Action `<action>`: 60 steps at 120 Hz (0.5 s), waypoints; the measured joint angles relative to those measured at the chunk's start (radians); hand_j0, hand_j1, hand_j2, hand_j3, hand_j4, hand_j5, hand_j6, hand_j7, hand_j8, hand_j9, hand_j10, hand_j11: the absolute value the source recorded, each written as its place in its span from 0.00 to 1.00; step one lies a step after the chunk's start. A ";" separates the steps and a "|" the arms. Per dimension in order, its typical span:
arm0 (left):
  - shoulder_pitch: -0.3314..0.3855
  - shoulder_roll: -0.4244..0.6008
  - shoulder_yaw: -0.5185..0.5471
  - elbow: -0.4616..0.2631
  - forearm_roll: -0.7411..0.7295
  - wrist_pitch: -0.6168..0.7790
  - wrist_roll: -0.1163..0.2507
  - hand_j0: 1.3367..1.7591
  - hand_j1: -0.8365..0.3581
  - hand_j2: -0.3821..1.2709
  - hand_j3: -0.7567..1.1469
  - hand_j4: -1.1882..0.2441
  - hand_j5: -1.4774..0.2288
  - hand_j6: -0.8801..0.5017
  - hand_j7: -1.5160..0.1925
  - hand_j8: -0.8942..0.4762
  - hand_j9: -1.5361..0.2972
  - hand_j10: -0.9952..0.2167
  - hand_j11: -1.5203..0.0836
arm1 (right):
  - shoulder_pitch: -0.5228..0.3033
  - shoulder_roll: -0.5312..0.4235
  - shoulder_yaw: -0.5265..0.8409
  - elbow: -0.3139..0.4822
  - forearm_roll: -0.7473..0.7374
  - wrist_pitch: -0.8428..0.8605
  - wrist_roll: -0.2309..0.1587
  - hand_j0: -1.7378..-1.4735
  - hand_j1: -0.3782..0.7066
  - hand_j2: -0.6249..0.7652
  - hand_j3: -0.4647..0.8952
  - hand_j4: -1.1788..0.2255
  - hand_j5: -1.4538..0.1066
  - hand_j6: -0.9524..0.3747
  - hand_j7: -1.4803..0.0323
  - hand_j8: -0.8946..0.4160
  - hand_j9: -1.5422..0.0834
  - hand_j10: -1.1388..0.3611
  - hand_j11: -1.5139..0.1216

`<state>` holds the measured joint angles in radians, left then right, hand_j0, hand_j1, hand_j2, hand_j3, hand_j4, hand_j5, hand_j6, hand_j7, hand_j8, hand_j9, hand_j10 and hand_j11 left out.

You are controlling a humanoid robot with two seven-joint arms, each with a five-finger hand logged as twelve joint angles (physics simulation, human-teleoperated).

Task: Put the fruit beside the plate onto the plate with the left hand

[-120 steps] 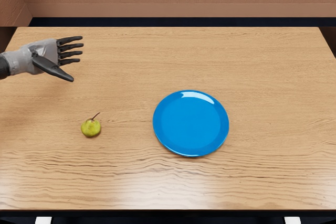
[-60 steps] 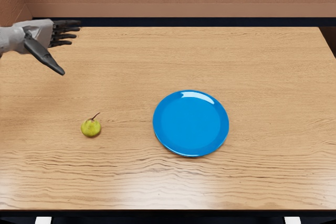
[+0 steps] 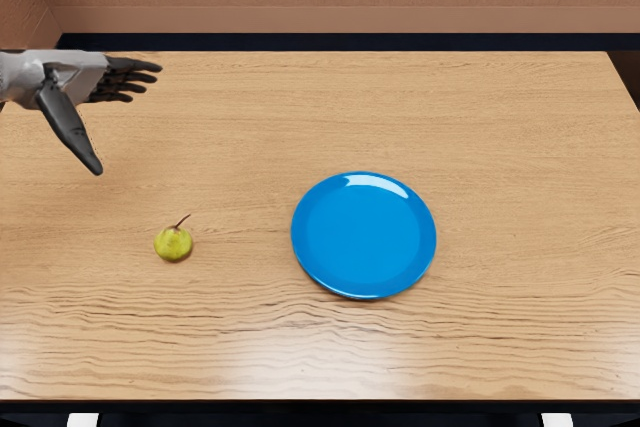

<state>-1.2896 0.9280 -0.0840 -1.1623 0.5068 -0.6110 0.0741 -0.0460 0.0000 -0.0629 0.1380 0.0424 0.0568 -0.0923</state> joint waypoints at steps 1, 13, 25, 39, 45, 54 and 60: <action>0.000 0.001 0.005 -0.008 0.000 0.000 0.000 0.76 0.99 0.23 0.40 0.83 0.87 0.63 0.89 0.65 0.84 0.82 0.95 | 0.000 0.000 0.000 0.000 0.000 0.000 0.000 0.30 0.05 0.45 0.34 0.82 0.91 0.70 0.96 0.66 0.93 0.74 0.91; -0.028 0.008 0.064 -0.079 0.002 0.000 0.001 0.76 0.99 0.23 0.40 0.83 0.87 0.63 0.89 0.65 0.84 0.82 0.95 | 0.000 0.000 0.000 0.000 0.000 0.000 0.000 0.30 0.05 0.45 0.34 0.82 0.91 0.70 0.96 0.66 0.93 0.74 0.91; -0.066 0.019 0.139 -0.136 0.002 0.000 0.001 0.76 0.99 0.23 0.40 0.83 0.87 0.63 0.89 0.65 0.84 0.82 0.95 | 0.000 0.000 0.000 0.000 0.000 0.000 0.000 0.30 0.05 0.45 0.34 0.82 0.91 0.70 0.96 0.66 0.93 0.74 0.91; -0.079 0.023 0.201 -0.180 0.002 0.000 0.001 0.76 0.99 0.23 0.40 0.83 0.87 0.63 0.89 0.65 0.84 0.82 0.95 | 0.000 0.000 0.000 0.000 0.000 0.000 0.000 0.30 0.05 0.45 0.34 0.82 0.91 0.70 0.96 0.66 0.93 0.74 0.91; -0.086 0.030 0.217 -0.196 0.002 0.000 0.001 0.76 0.99 0.23 0.40 0.83 0.87 0.63 0.89 0.65 0.84 0.82 0.95 | 0.000 0.000 0.000 0.000 0.000 0.000 0.000 0.30 0.05 0.45 0.34 0.82 0.91 0.70 0.96 0.66 0.93 0.74 0.91; -0.099 0.031 0.242 -0.210 0.003 0.000 0.001 0.76 0.99 0.23 0.40 0.83 0.87 0.63 0.89 0.65 0.84 0.82 0.95 | 0.000 0.000 0.000 0.000 0.000 0.000 0.000 0.30 0.05 0.45 0.34 0.82 0.91 0.70 0.96 0.66 0.93 0.74 0.91; -0.117 0.031 0.261 -0.217 0.004 0.000 0.002 0.76 0.99 0.23 0.40 0.83 0.87 0.63 0.89 0.65 0.84 0.82 0.95 | 0.000 0.000 0.000 0.000 0.000 0.000 0.000 0.30 0.05 0.45 0.34 0.82 0.91 0.70 0.96 0.66 0.93 0.74 0.91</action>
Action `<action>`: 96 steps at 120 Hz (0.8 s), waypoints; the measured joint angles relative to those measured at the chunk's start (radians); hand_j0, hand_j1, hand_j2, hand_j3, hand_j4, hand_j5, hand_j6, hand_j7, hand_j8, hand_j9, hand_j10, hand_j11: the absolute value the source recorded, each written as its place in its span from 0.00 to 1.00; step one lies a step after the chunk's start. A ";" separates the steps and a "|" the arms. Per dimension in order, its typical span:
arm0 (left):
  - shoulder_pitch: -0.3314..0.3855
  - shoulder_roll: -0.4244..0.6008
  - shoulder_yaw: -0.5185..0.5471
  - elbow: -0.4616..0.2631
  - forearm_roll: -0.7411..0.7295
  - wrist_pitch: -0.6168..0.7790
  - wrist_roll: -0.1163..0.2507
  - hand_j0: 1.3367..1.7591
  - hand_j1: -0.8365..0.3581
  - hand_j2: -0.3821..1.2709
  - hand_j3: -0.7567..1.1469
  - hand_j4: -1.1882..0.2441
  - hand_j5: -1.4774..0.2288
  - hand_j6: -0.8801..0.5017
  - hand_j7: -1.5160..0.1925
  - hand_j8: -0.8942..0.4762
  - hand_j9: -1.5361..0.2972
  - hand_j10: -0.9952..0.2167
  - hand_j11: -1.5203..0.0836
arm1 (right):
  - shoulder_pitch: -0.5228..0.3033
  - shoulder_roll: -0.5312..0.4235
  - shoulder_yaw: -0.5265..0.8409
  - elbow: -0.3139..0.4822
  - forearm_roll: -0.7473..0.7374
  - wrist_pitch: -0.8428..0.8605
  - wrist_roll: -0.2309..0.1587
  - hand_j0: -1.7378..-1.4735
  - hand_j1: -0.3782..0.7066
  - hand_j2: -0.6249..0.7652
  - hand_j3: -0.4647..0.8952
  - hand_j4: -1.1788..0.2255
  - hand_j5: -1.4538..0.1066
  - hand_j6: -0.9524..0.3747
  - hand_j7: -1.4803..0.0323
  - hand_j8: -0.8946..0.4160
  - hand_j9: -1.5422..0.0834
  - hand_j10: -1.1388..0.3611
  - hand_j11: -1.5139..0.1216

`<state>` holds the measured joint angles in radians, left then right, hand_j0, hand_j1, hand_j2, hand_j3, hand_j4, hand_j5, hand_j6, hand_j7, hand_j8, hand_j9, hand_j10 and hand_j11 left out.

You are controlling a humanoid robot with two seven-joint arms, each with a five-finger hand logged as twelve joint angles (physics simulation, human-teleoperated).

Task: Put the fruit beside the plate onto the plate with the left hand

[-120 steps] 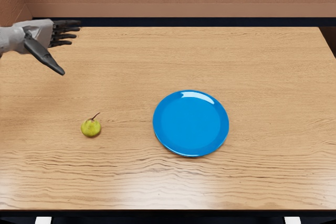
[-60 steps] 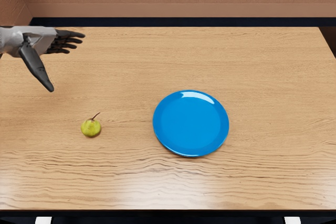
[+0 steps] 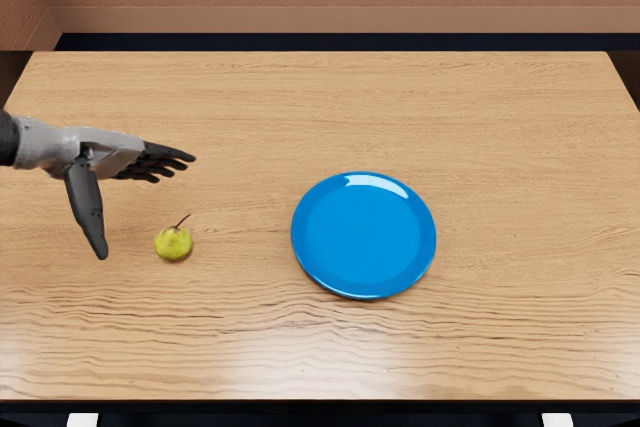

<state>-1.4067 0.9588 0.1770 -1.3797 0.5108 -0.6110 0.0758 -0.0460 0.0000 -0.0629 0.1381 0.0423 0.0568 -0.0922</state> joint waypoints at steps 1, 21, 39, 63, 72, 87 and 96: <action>-0.005 0.000 0.004 -0.001 0.000 0.000 0.000 0.76 0.99 0.23 0.40 0.83 0.87 0.63 0.89 0.65 0.84 0.82 0.95 | 0.000 0.000 0.000 0.000 0.000 0.000 0.000 0.30 0.05 0.45 0.34 0.82 0.91 0.70 0.96 0.66 0.93 0.74 0.91; -0.095 -0.008 0.126 -0.052 0.001 0.067 0.006 0.76 0.99 0.23 0.40 0.83 0.87 0.63 0.89 0.65 0.84 0.82 0.95 | 0.000 0.000 0.000 0.000 0.000 0.000 0.000 0.30 0.05 0.45 0.34 0.82 0.91 0.70 0.96 0.66 0.93 0.74 0.91; -0.140 -0.045 0.201 -0.082 0.000 0.150 0.065 0.76 0.99 0.23 0.40 0.83 0.87 0.63 0.89 0.65 0.84 0.82 0.95 | 0.000 0.000 0.000 0.000 0.000 0.000 0.000 0.30 0.05 0.45 0.34 0.82 0.91 0.70 0.96 0.66 0.93 0.74 0.91; -0.220 -0.103 0.318 -0.114 -0.003 0.293 0.133 0.76 0.99 0.23 0.40 0.83 0.87 0.63 0.89 0.65 0.84 0.82 0.95 | 0.000 0.000 0.000 0.000 0.000 0.000 0.000 0.30 0.05 0.45 0.34 0.82 0.91 0.70 0.96 0.66 0.93 0.74 0.91; -0.273 -0.126 0.374 -0.131 -0.007 0.351 0.152 0.76 0.99 0.23 0.40 0.83 0.87 0.63 0.89 0.65 0.84 0.82 0.95 | 0.000 0.000 0.000 0.000 0.000 0.000 0.000 0.30 0.05 0.45 0.34 0.82 0.91 0.70 0.96 0.66 0.93 0.74 0.91; -0.310 -0.143 0.445 -0.165 -0.012 0.433 0.165 0.76 0.99 0.23 0.40 0.83 0.87 0.63 0.89 0.65 0.84 0.82 0.95 | 0.000 0.000 0.000 0.000 0.000 0.000 0.000 0.30 0.05 0.45 0.34 0.82 0.91 0.70 0.96 0.66 0.93 0.74 0.91; -0.345 -0.144 0.488 -0.191 -0.025 0.472 0.169 0.76 0.99 0.23 0.40 0.83 0.87 0.63 0.89 0.65 0.84 0.82 0.95 | 0.000 0.000 0.000 0.000 0.000 0.000 0.000 0.30 0.05 0.45 0.34 0.82 0.91 0.70 0.96 0.66 0.93 0.74 0.91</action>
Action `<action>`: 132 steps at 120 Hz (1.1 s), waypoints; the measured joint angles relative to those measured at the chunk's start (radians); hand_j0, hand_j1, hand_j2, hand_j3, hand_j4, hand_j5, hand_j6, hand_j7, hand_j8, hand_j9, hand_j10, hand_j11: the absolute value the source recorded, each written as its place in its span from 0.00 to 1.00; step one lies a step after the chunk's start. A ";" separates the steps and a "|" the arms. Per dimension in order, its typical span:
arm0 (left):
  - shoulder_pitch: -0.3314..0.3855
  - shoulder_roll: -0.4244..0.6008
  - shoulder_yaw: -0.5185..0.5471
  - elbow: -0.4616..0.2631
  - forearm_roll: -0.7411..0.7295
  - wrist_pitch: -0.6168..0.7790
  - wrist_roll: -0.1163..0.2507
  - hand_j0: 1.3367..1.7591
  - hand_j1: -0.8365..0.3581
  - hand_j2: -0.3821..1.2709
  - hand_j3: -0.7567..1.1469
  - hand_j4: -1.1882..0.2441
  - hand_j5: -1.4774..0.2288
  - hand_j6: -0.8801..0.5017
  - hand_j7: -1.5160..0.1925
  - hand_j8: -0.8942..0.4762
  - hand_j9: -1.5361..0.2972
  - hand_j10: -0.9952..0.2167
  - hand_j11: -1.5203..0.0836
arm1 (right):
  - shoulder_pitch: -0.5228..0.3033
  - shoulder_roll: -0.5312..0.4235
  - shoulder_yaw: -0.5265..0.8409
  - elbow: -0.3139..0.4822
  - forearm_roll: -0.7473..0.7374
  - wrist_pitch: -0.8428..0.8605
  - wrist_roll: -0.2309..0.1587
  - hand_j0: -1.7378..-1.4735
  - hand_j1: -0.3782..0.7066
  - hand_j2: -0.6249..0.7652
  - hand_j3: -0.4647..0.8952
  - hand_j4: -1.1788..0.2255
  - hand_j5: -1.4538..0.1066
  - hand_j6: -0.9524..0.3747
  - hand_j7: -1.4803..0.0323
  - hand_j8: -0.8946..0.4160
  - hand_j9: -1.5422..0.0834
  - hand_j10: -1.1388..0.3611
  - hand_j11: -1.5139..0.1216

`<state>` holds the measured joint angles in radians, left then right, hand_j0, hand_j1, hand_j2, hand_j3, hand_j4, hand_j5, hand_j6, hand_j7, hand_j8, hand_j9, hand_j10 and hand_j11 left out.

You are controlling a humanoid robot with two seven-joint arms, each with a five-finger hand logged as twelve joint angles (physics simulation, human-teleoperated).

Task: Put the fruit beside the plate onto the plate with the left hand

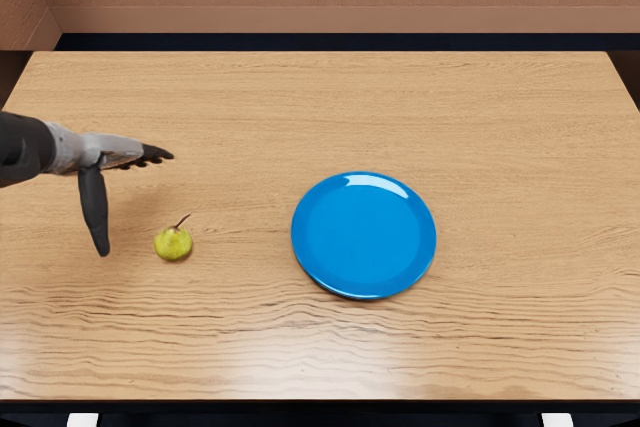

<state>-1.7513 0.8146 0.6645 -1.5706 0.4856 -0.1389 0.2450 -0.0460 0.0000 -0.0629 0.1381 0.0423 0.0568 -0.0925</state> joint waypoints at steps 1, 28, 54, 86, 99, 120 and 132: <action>-0.006 0.000 0.004 -0.003 -0.003 0.003 0.000 0.76 0.99 0.23 0.40 0.83 0.87 0.63 0.89 0.65 0.84 0.82 0.95 | 0.000 0.000 0.000 0.000 0.000 0.000 0.000 0.30 0.05 0.45 0.34 0.82 0.91 0.70 0.96 0.66 0.93 0.74 0.91; -0.098 -0.006 0.097 -0.083 -0.089 0.040 0.015 0.76 0.99 0.23 0.40 0.83 0.87 0.64 0.89 0.65 0.84 0.82 0.95 | 0.000 0.000 0.000 0.000 0.000 0.000 0.000 0.30 0.05 0.45 0.34 0.82 0.91 0.70 0.96 0.66 0.93 0.74 0.91; -0.103 -0.044 0.132 -0.125 -0.126 0.080 0.028 0.76 0.99 0.23 0.40 0.83 0.87 0.64 0.89 0.65 0.84 0.82 0.95 | 0.000 0.000 0.000 0.000 0.000 0.000 0.000 0.30 0.05 0.45 0.34 0.82 0.91 0.70 0.96 0.66 0.93 0.74 0.91; -0.105 -0.066 0.145 -0.151 -0.131 0.173 0.035 0.76 0.99 0.23 0.40 0.83 0.87 0.64 0.89 0.65 0.84 0.82 0.95 | 0.000 0.000 0.000 0.000 0.000 0.000 0.000 0.30 0.05 0.45 0.34 0.82 0.91 0.70 0.96 0.66 0.93 0.74 0.91; -0.105 -0.074 0.146 -0.154 -0.131 0.186 0.036 0.76 0.99 0.23 0.40 0.83 0.87 0.64 0.89 0.65 0.84 0.82 0.95 | 0.000 0.000 0.000 0.000 0.000 0.000 0.000 0.30 0.05 0.45 0.34 0.82 0.91 0.70 0.96 0.66 0.93 0.74 0.91; -0.096 -0.095 0.149 -0.155 -0.128 0.233 0.033 0.76 0.97 0.23 0.40 0.81 0.85 0.62 0.87 0.64 0.82 0.80 0.93 | 0.000 0.000 0.000 0.000 0.000 0.000 0.000 0.30 0.05 0.45 0.34 0.82 0.91 0.70 0.96 0.66 0.93 0.74 0.91; -0.096 -0.097 0.159 -0.155 -0.117 0.273 0.029 0.76 0.95 0.24 0.40 0.80 0.83 0.60 0.85 0.62 0.81 0.78 0.91 | 0.000 0.000 0.000 0.000 0.000 0.000 0.000 0.30 0.05 0.45 0.34 0.82 0.91 0.70 0.96 0.66 0.93 0.74 0.91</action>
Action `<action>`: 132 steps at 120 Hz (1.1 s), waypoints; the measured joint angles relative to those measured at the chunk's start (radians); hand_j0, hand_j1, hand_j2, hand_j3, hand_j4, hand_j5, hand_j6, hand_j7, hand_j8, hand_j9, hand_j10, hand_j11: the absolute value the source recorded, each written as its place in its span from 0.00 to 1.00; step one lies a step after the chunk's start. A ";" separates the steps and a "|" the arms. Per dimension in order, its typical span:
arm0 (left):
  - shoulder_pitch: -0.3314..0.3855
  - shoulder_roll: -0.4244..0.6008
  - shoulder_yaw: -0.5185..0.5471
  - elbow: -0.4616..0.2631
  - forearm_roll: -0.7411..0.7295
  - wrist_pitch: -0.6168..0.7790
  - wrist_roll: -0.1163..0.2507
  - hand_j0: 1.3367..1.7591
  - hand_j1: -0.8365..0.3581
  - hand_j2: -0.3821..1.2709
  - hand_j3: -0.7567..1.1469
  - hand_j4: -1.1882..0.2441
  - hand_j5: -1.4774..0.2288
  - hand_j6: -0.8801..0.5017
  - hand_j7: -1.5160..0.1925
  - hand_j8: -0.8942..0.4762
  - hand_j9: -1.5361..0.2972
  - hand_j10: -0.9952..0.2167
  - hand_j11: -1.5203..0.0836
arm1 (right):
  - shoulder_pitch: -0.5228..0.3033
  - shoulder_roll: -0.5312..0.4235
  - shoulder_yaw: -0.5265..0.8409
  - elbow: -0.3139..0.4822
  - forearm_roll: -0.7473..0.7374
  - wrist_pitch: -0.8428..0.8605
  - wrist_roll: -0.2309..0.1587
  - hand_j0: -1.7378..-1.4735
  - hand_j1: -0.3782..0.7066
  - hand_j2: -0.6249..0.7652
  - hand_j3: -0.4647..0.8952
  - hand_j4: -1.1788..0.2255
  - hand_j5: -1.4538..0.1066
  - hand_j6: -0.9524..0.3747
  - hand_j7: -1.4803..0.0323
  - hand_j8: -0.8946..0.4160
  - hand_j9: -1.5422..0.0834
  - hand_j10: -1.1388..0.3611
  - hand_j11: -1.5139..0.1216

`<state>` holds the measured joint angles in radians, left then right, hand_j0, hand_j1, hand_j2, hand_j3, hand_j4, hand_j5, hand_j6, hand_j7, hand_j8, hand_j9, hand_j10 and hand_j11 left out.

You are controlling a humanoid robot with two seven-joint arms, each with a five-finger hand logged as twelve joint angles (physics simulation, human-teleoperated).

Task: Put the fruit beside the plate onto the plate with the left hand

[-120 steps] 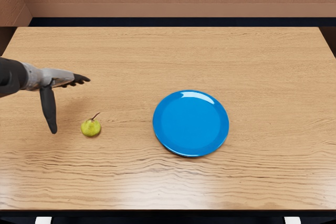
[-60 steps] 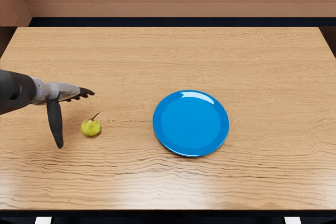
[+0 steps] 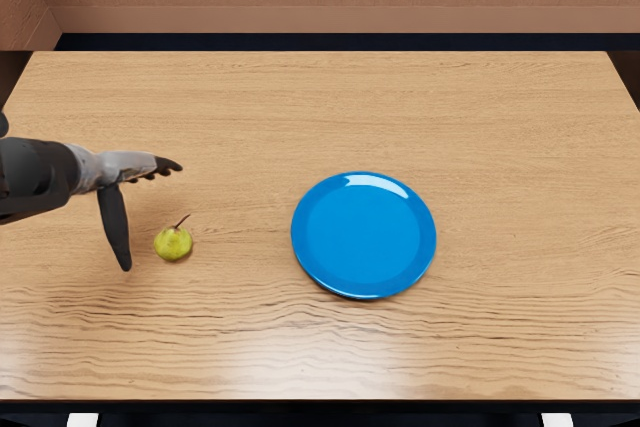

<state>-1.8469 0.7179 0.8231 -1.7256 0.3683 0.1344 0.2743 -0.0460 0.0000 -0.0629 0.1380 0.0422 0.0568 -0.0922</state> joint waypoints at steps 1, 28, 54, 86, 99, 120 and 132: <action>0.000 0.000 0.001 0.000 0.001 0.002 0.000 0.76 0.94 0.24 0.40 0.80 0.83 0.60 0.85 0.62 0.80 0.78 0.91 | 0.000 0.000 0.000 0.000 0.000 0.000 0.000 0.30 0.05 0.45 0.34 0.82 0.91 0.70 0.96 0.66 0.93 0.74 0.91; 0.016 -0.007 0.015 0.000 0.027 0.038 -0.006 0.76 0.86 0.25 0.40 0.74 0.76 0.54 0.79 0.55 0.74 0.71 0.84 | 0.000 0.000 0.000 0.000 0.000 0.000 0.000 0.30 0.05 0.45 0.34 0.82 0.91 0.70 0.96 0.66 0.93 0.74 0.91; 0.050 -0.026 0.023 0.000 0.117 0.078 -0.036 0.76 0.81 0.25 0.40 0.70 0.73 0.50 0.75 0.52 0.71 0.67 0.80 | 0.000 0.000 0.000 0.000 0.000 0.000 0.000 0.30 0.05 0.45 0.34 0.82 0.91 0.70 0.96 0.66 0.93 0.74 0.91; 0.071 -0.044 0.023 -0.001 0.220 0.101 -0.042 0.76 0.79 0.26 0.40 0.69 0.71 0.49 0.74 0.51 0.70 0.66 0.79 | 0.000 0.000 0.000 0.000 0.000 0.000 0.000 0.30 0.05 0.45 0.34 0.82 0.91 0.70 0.96 0.66 0.93 0.74 0.91; 0.078 -0.052 0.023 -0.001 0.234 0.102 -0.053 0.76 0.79 0.26 0.40 0.69 0.71 0.49 0.74 0.51 0.70 0.66 0.79 | 0.000 0.000 0.000 0.000 0.000 0.000 0.000 0.30 0.05 0.45 0.34 0.82 0.91 0.70 0.96 0.66 0.93 0.74 0.91; 0.091 -0.052 0.023 -0.002 0.244 0.099 -0.096 0.76 0.79 0.26 0.40 0.69 0.71 0.49 0.74 0.51 0.70 0.66 0.79 | 0.000 0.000 0.000 0.000 0.000 0.000 0.000 0.30 0.05 0.45 0.34 0.82 0.91 0.70 0.96 0.66 0.93 0.74 0.91; 0.101 -0.052 0.023 -0.002 0.269 0.098 -0.114 0.76 0.79 0.26 0.40 0.69 0.71 0.49 0.73 0.50 0.69 0.65 0.78 | 0.000 0.000 0.000 0.000 0.000 0.000 0.000 0.30 0.05 0.45 0.34 0.82 0.91 0.70 0.96 0.66 0.93 0.74 0.91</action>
<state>-1.7457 0.6657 0.8457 -1.7272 0.6373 0.2324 0.1604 -0.0460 0.0000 -0.0629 0.1381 0.0418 0.0567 -0.0921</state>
